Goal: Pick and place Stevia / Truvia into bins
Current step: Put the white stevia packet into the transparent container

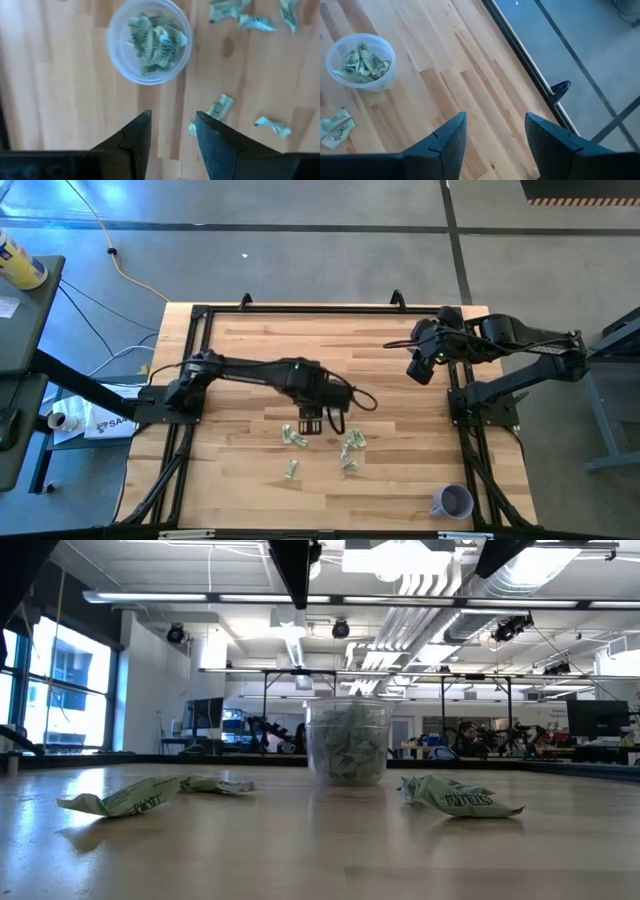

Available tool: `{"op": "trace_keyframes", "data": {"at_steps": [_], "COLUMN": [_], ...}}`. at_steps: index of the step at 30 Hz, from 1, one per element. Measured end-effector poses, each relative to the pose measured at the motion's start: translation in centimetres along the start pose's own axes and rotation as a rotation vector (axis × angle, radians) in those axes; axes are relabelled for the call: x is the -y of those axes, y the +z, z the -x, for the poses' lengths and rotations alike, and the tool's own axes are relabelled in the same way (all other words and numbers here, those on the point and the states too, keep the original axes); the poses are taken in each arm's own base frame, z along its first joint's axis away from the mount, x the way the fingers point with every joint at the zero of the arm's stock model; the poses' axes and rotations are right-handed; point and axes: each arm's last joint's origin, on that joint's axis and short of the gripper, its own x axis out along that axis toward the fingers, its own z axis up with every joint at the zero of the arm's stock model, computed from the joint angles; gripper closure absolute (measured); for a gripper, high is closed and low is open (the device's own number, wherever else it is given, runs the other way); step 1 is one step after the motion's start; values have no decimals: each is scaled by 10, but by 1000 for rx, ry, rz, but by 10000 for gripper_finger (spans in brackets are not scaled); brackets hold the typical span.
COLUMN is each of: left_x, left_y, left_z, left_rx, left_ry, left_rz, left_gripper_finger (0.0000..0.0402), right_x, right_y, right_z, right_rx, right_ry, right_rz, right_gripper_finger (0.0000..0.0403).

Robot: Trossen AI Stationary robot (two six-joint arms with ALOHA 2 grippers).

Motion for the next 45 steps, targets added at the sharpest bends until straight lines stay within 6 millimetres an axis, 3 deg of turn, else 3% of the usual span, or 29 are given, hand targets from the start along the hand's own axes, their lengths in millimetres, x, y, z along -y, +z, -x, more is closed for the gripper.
{"op": "trace_keyframes", "data": {"at_steps": [8, 19, 25, 30, 36, 41, 45], "left_x": [11, 58, 53, 18, -20, -26, -14], "left_y": [-3, -17, -29, -45, -94, -119, -131], "left_z": [4, 16, 19, 35, 48, 32, -8], "left_rx": [23, 36, 2, 10, -17, 176, 291], "left_ry": [28, -22, -24, -36, -65, -269, -321], "left_rz": [278, 739, 930, 925, 815, 665, 513], "left_gripper_finger": [218, 218, 218, 218, 218, 218, 218], "right_x": [0, -1, 0, -1, -1, 0, -1], "right_y": [0, -2, -2, -2, -7, -10, -10], "right_z": [0, 0, 0, 0, 1, 1, 1], "right_rx": [0, -33, -22, -33, -97, -131, -137], "right_ry": [0, 38, 20, 59, 109, 103, 110], "right_rz": [55, 90, 143, 150, 125, 65, 18], "right_gripper_finger": [210, 210, 210, 210, 210, 210, 210]}}
